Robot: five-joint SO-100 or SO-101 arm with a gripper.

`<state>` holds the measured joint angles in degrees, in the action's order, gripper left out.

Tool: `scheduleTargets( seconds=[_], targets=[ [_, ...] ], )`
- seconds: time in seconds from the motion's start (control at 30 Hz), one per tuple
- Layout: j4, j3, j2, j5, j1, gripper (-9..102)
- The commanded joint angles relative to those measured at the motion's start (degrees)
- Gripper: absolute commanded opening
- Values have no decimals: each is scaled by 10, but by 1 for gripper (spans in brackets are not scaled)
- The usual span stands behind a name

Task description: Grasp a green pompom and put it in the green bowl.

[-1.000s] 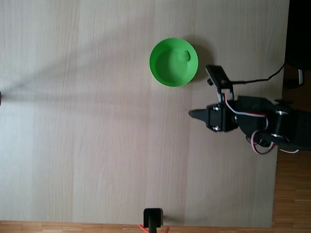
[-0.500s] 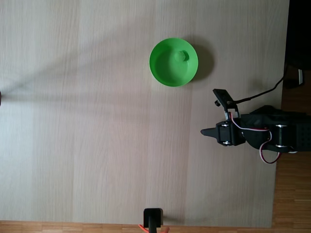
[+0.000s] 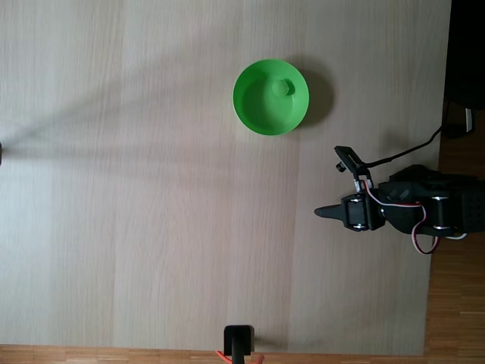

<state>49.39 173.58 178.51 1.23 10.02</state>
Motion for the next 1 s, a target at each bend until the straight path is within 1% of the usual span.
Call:
scheduleTargets(
  seconds=[0.0,0.07,0.2,0.37,0.97],
  targets=[
    [4,-2,14,0,3,0],
    [25,-2,25,0,3,0],
    [92,-4,69,1,3,0],
    [139,2,134,1,3,0],
    [144,4,136,1,3,0]
  ],
)
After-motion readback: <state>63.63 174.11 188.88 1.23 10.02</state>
